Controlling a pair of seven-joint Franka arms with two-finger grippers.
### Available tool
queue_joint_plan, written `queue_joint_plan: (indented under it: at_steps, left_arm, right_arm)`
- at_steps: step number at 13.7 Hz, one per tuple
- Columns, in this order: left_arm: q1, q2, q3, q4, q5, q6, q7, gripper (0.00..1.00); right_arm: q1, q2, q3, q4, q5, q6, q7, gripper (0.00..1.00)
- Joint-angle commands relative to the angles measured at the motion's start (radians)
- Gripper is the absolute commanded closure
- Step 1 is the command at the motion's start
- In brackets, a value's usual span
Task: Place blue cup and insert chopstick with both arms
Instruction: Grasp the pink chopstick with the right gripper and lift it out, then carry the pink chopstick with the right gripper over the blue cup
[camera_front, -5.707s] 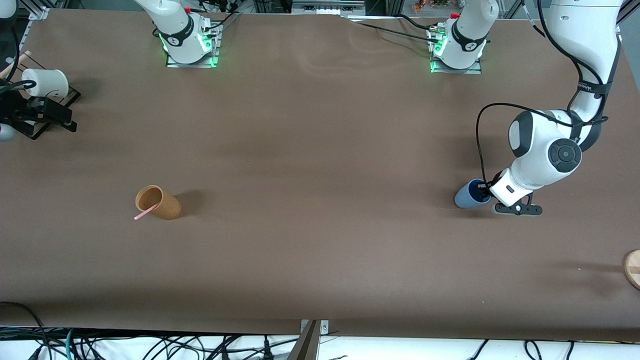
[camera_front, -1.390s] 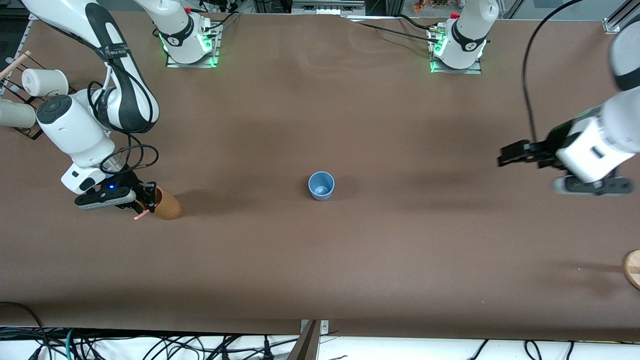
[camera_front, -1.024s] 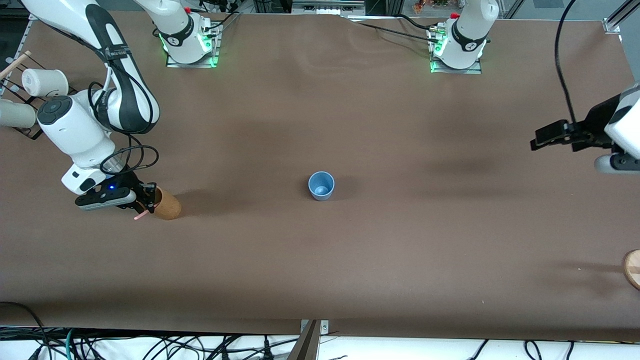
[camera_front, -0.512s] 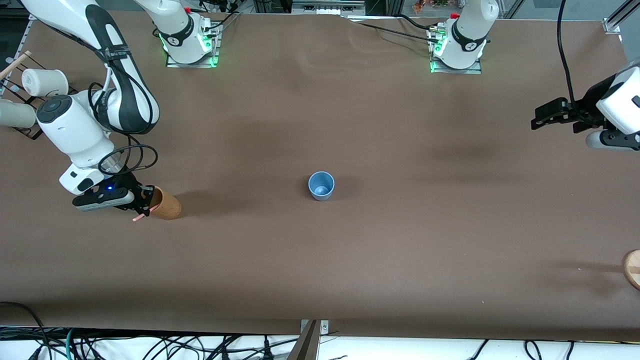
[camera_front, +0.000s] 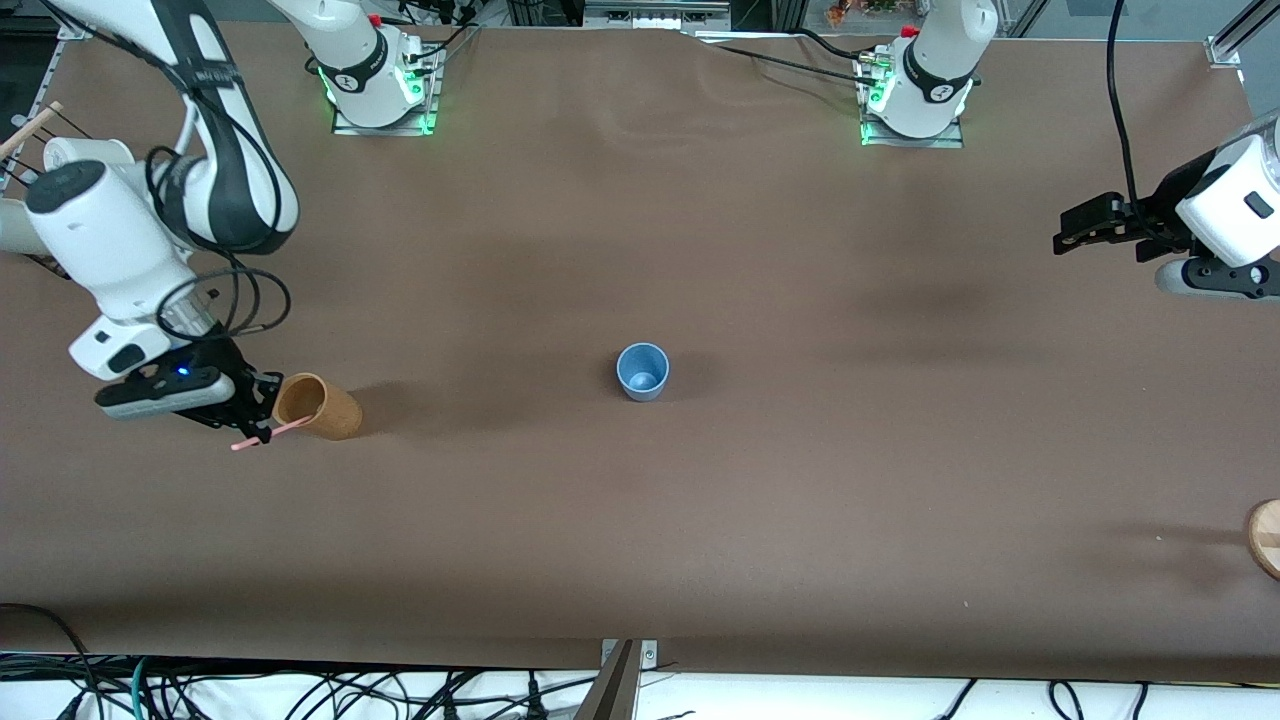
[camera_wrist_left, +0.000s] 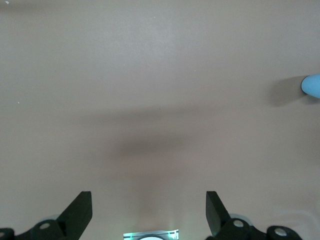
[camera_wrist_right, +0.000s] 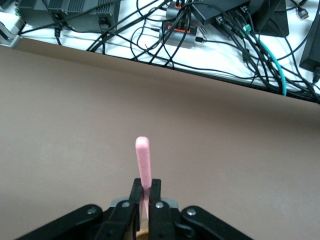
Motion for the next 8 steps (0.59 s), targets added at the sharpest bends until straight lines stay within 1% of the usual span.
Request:
queue_joint_plan:
  at_steps: [1,3,4,5,6,8]
  left_arm:
    - [-0.013,-0.01,-0.009,-0.016,0.03,0.015,0.019,0.0]
    - [-0.014,-0.01,-0.011,-0.014,0.03,0.015,0.019,0.0]
    - [-0.011,-0.011,-0.008,-0.014,0.028,0.012,0.03,0.0]
    - [-0.007,-0.011,-0.008,-0.014,0.028,0.011,0.03,0.0]
    - [-0.002,-0.011,-0.006,-0.013,0.028,0.011,0.031,0.0]
    - [0.001,-0.01,-0.006,-0.008,0.028,0.011,0.031,0.0]
  right_arm:
    - [-0.004,-0.084,0.008,-0.008,0.013,-0.105,-0.015,1.0]
    - [-0.002,-0.115,0.012,0.039,0.021,-0.221,-0.002,1.0]
    - [0.001,-0.115,0.015,0.088,0.019,-0.293,0.058,1.0]
    - [0.002,-0.109,0.032,0.137,0.013,-0.359,0.127,1.0]
    - [0.009,-0.108,0.05,0.166,0.013,-0.395,0.199,1.0]
    - [0.063,-0.103,0.055,0.171,0.005,-0.4,0.37,1.0]
